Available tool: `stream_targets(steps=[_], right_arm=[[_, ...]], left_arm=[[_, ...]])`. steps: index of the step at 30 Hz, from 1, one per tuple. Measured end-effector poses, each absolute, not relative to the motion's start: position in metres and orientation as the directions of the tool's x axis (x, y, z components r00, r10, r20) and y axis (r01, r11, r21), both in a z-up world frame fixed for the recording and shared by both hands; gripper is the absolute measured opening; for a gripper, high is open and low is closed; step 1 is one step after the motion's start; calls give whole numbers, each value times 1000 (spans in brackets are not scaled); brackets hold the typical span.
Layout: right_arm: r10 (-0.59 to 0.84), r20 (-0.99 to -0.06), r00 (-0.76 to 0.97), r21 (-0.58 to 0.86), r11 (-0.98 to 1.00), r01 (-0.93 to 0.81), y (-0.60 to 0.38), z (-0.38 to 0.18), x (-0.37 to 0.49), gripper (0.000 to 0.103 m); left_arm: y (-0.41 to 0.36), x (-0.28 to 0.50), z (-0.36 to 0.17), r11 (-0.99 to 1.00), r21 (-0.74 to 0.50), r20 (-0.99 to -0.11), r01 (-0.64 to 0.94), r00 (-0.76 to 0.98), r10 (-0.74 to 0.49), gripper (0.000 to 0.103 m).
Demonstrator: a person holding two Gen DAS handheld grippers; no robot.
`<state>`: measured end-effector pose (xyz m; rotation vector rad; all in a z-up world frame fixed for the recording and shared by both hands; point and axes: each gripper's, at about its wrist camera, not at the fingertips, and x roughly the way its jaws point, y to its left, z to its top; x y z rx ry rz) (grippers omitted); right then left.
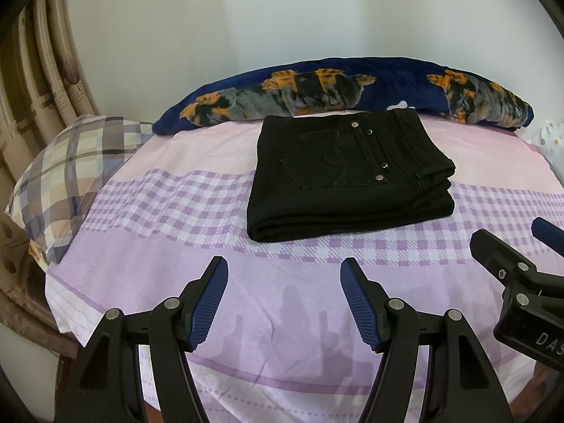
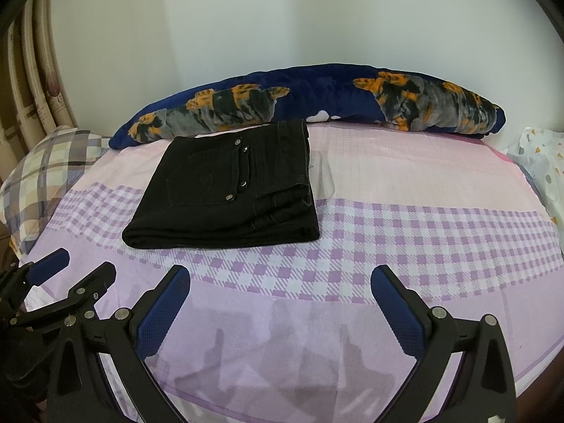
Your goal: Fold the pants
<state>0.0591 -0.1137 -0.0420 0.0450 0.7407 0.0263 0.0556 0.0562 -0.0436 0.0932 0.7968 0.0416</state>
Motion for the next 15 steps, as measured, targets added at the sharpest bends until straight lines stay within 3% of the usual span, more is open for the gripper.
stream_targets(steps=[15], right_arm=[[43,-677,734,52,999,-10,-116,-45,59,102]], left_arm=[[56,56,-44,995,96,-711,8,700,63,67]])
